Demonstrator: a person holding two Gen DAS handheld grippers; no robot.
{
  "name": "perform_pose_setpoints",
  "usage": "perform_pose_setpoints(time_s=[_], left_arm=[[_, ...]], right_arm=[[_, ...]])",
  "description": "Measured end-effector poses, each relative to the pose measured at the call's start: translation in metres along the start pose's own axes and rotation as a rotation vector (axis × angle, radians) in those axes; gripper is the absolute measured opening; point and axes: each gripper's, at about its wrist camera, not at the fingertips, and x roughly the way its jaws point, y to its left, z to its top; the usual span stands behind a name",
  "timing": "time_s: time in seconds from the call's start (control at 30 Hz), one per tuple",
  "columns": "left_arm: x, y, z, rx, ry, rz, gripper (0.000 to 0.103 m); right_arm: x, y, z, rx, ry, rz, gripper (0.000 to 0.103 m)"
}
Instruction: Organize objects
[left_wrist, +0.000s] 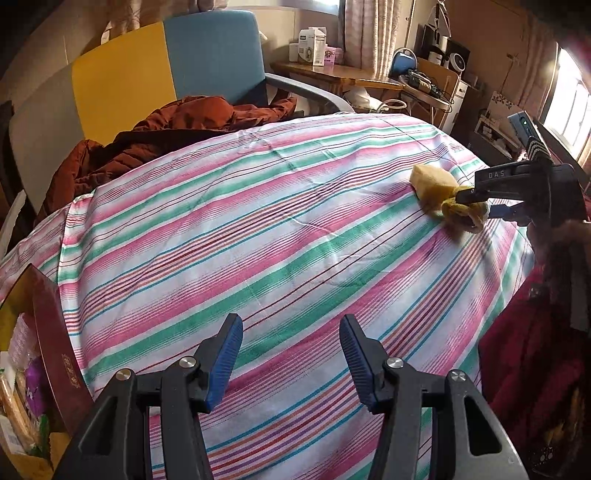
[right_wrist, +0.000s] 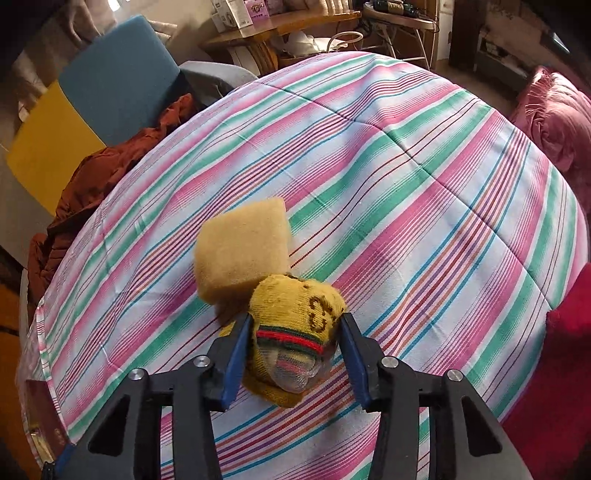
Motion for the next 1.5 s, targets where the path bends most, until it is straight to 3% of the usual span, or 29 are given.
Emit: perform_pose_setpoints(time_s=[0.17, 0.33, 0.63, 0.73, 0.87, 0.9, 0.93, 1.03, 1.13, 1.3, 1.5], left_arm=[[0.011, -0.013, 0.012, 0.047, 0.013, -0.003, 0.055], [0.024, -0.028, 0.033, 0.057, 0.029, -0.04, 0.055], [0.053, -0.084, 0.085, 0.12, 0.013, -0.151, 0.068], [0.065, -0.102, 0.104, 0.13, 0.007, -0.194, 0.076], [0.086, -0.121, 0.123, 0.135, 0.022, -0.192, 0.076], [0.091, -0.125, 0.128, 0.124, 0.03, -0.2, 0.076], [0.094, -0.127, 0.134, 0.116, 0.03, -0.21, 0.076], [0.102, -0.142, 0.149, 0.113, 0.031, -0.249, 0.077], [0.113, -0.157, 0.159, 0.107, 0.04, -0.268, 0.082], [0.136, -0.18, 0.171, 0.104, 0.076, -0.284, 0.085], [0.173, -0.18, 0.17, 0.087, 0.149, -0.23, 0.083]], right_arm=[[-0.019, -0.012, -0.005, 0.051, -0.085, -0.013, 0.048], [-0.038, -0.023, 0.002, 0.114, -0.172, -0.088, 0.048], [-0.051, -0.048, 0.01, 0.307, -0.267, 0.162, 0.05], [-0.05, -0.046, 0.015, 0.324, -0.29, 0.215, 0.05], [-0.047, -0.047, 0.017, 0.353, -0.301, 0.239, 0.05], [-0.045, -0.051, 0.015, 0.375, -0.288, 0.246, 0.054], [-0.042, -0.055, 0.015, 0.404, -0.274, 0.253, 0.065], [-0.04, -0.063, 0.013, 0.439, -0.273, 0.294, 0.067], [-0.045, -0.07, 0.008, 0.469, -0.295, 0.296, 0.092], [-0.048, -0.08, 0.004, 0.52, -0.312, 0.317, 0.103], [-0.047, -0.083, 0.002, 0.537, -0.314, 0.318, 0.103]])
